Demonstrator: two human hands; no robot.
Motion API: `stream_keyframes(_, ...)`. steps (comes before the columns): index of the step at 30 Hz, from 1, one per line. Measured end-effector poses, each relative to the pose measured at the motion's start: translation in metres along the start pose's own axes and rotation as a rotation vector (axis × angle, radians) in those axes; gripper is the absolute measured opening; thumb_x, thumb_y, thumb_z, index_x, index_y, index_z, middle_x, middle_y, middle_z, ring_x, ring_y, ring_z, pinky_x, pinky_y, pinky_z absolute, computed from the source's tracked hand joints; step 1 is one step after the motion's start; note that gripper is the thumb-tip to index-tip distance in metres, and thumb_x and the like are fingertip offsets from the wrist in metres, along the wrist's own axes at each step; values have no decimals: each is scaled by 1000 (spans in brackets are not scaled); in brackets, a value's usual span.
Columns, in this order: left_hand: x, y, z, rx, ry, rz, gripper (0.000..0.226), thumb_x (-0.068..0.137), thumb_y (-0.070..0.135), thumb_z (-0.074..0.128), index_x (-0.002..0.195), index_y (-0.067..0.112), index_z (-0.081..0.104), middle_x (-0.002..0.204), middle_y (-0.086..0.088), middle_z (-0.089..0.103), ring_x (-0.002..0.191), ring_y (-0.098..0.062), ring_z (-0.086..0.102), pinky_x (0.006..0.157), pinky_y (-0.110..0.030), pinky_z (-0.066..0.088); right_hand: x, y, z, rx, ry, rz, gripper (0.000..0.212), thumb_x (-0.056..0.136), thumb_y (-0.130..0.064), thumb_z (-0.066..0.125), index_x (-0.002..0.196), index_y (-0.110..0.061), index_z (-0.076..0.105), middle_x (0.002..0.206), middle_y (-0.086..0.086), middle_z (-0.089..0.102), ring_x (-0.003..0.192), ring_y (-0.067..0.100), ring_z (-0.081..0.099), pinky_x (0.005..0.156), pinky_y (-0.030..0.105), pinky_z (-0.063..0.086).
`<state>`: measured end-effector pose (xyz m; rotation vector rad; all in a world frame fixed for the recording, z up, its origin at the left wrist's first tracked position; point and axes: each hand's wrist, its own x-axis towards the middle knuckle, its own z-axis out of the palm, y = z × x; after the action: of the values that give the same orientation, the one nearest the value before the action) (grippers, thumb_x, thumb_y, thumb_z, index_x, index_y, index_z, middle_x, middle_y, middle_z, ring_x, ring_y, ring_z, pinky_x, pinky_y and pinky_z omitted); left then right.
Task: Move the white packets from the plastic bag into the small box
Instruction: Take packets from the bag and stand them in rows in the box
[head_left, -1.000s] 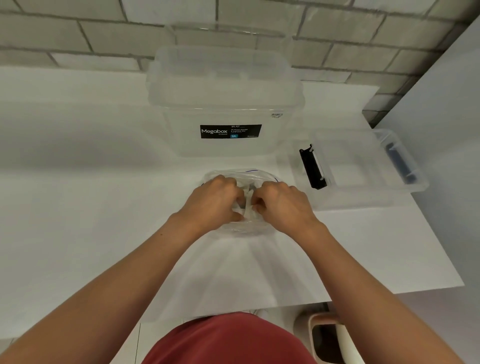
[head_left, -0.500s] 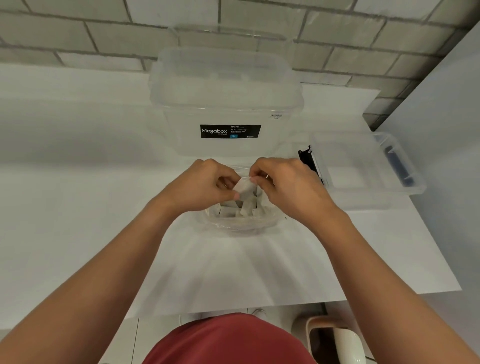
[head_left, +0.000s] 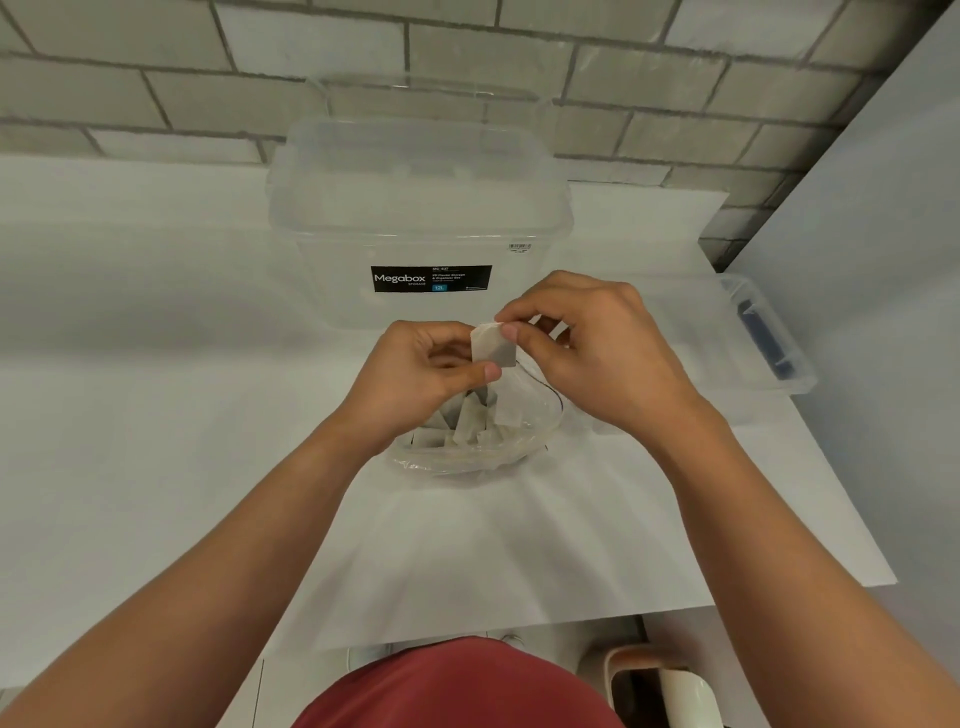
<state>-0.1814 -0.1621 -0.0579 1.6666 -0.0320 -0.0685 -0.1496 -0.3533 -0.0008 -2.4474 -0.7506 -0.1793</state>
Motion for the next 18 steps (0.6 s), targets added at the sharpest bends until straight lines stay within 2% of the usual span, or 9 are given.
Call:
stream_keyframes(2,5,5,6,20,3,12,24,81,6,80,104,10,76,94,-7,77,89,-22,75,85,-36,60,-1,6,-7,-5,-13,14,14,95,-34,66,105,-33,76,99,-16,68,83,6,64,74,40,57)
stream_keyframes(5,13,12,18,68,-18,20,30,80,8,82,109,14,75,96,-2,77,89,-17,75,85,-36,60,-4,18,-21,-80,-37,29,13,95,-31,66,102,-34,77,90,-16,67,78,7,59,72,41,55)
stream_keyframes(9,24,19,41,227,43,115,45,77,19,85,119,26,70,107,10,72,93,-2,70,85,-26,58,-7,46,-53,-93,119,149,11,94,-32,69,101,-32,78,89,-17,73,80,6,65,77,35,56)
stream_keyframes(11,27,20,55,353,65,222,47,80,25,83,123,28,67,112,14,68,100,0,64,83,-20,56,-7,68,-67,-93,202,241,9,94,-31,70,98,-30,78,81,-20,69,76,-4,62,72,27,54)
stream_keyframes(13,28,20,70,497,45,313,45,83,32,79,126,31,65,117,17,64,104,0,59,84,-17,51,-6,96,-71,-122,229,284,7,93,-31,71,96,-29,77,78,-19,68,71,-6,60,70,29,54)
stream_keyframes(15,28,17,86,632,5,402,41,86,38,75,125,31,66,120,16,62,109,-2,57,89,-20,49,-5,127,-67,-141,195,319,7,92,-32,71,95,-30,78,80,-17,71,71,2,63,73,35,57)
stream_keyframes(18,25,7,112,772,-52,482,36,90,46,68,122,31,68,123,17,61,115,-7,54,90,-26,50,-1,166,-48,-153,42,387,6,90,-33,72,92,-33,78,87,-13,74,85,12,67,77,40,59)
